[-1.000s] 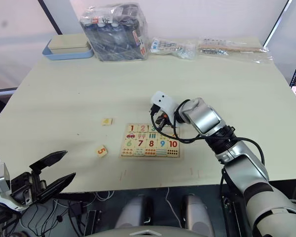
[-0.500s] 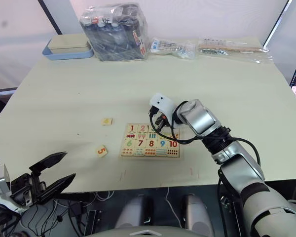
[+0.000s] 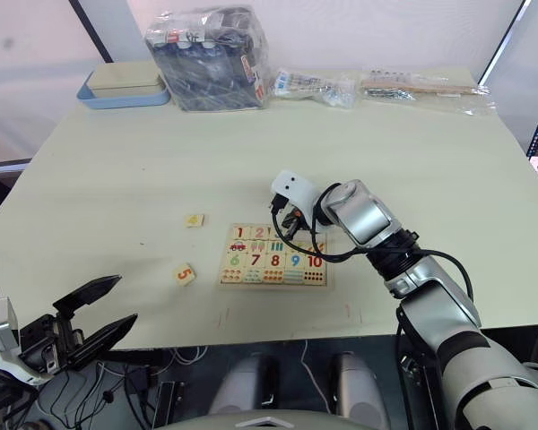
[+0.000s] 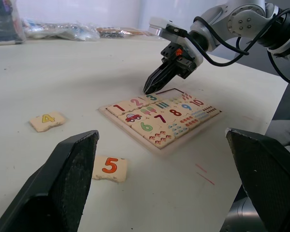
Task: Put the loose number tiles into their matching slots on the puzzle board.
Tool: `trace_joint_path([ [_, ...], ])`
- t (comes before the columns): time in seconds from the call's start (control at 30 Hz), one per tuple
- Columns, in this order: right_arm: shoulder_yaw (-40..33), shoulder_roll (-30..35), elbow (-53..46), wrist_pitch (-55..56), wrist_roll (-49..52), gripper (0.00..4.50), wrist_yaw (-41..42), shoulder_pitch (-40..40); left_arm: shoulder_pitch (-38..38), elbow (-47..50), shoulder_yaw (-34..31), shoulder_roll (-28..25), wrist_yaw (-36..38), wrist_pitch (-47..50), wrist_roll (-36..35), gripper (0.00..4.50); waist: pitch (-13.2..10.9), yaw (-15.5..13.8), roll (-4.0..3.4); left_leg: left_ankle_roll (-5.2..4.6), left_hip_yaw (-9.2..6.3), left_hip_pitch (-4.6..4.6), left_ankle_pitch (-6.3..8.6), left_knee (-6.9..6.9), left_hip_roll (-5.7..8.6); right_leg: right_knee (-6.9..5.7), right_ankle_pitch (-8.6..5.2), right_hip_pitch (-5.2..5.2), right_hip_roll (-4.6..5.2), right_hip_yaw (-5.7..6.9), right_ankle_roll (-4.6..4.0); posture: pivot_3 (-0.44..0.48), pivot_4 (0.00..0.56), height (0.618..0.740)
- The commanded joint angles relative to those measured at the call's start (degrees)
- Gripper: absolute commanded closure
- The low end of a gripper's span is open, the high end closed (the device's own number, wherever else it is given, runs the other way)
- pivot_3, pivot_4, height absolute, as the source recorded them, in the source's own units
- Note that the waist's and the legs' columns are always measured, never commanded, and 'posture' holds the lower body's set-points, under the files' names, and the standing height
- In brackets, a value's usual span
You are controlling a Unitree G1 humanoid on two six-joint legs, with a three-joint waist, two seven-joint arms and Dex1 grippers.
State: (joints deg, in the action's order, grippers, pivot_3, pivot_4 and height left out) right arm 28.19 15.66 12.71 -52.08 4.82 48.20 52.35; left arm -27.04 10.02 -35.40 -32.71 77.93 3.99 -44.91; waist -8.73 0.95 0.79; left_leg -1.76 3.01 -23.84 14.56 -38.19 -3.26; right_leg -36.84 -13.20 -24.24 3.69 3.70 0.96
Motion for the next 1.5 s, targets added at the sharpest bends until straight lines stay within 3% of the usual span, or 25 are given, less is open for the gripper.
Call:
trace_joint_path([
  [0.03,-4.9,1.7,-6.5,3.9,2.2,4.46,0.8,-2.1,-0.3,0.9,-0.4,0.2,-0.1,-1.0,-0.4,0.0,0.0,-0.1,0.01,0.0,0.0,0.0,0.0,0.0,0.0,0.0,0.0,0.0,0.0,0.0,0.0,0.0,0.15,0.74],
  [0.3,-20.4,3.2,-17.5,20.8,14.3,4.46,5.6,-19.0,0.1,0.1,-0.6,1.4,-2.6,-1.6,0.2,0.0,0.0,-0.1,0.08,0.0,0.0,0.0,0.0,0.03,0.02,0.06,-0.01,0.13,0.02,0.01,0.04,0.0,0.15,0.74],
  [0.5,-28.3,12.4,-21.0,27.6,19.5,4.46,13.3,-32.1,0.9,-3.1,-1.5,1.6,-3.9,-2.3,1.0,0.0,0.0,-0.8,0.1,0.01,-0.17,0.1,0.0,-0.01,0.0,0.07,-0.15,0.23,-0.02,0.11,0.21,0.0,0.15,0.74],
  [0.63,-34.3,16.2,-21.5,31.7,22.1,2.81,15.4,-39.9,0.7,-5.1,-1.5,2.0,-4.2,-3.4,1.5,0.0,0.0,-0.6,0.11,0.0,-0.08,0.11,0.01,-0.02,0.03,0.09,-0.14,0.29,0.04,0.05,0.23,0.0,0.15,0.74],
  [0.7,-37.5,17.9,-21.8,33.4,23.2,1.55,16.0,-43.8,0.6,-6.4,-1.5,1.9,-4.2,-3.8,2.2,0.0,0.0,-0.5,0.11,0.0,-0.11,0.13,0.01,-0.02,0.0,0.09,-0.16,0.31,0.02,0.08,0.24,0.0,0.15,0.74],
  [0.77,-40.6,19.5,-22.4,34.5,24.3,0.79,16.5,-47.2,0.7,-7.9,-1.6,1.6,-4.0,-4.3,2.5,0.0,0.0,-0.5,0.1,0.0,-0.1,0.13,0.01,-0.02,0.0,0.09,-0.16,0.29,0.01,0.06,0.26,0.0,0.15,0.74],
  [0.8,-41.7,20.1,-22.6,35.0,24.7,0.16,16.8,-48.5,0.9,-8.6,-1.7,1.4,-3.9,-4.6,2.7,0.0,0.0,-0.5,0.1,0.0,-0.13,0.13,0.01,-0.02,-0.01,0.09,-0.16,0.3,0.02,0.08,0.25,0.0,0.15,0.74],
  [1.1,-47.5,21.9,-22.1,39.5,26.1,0.07,16.5,-57.1,2.5,-12.9,-1.2,1.4,-3.7,-6.7,3.7,0.0,0.0,-0.8,0.11,0.01,-0.14,0.17,0.01,-0.04,-0.03,0.09,-0.17,0.29,0.07,0.09,0.27,0.0,0.15,0.74],
  [1.5,-45.8,20.4,-23.3,41.1,26.7,0.07,14.1,-57.9,4.2,-14.9,-0.7,1.7,-3.8,-7.4,4.2,0.0,0.0,-1.1,0.11,0.01,-0.13,0.15,0.01,-0.04,-0.01,0.09,-0.17,0.3,0.08,0.08,0.27,0.0,0.15,0.74],
])
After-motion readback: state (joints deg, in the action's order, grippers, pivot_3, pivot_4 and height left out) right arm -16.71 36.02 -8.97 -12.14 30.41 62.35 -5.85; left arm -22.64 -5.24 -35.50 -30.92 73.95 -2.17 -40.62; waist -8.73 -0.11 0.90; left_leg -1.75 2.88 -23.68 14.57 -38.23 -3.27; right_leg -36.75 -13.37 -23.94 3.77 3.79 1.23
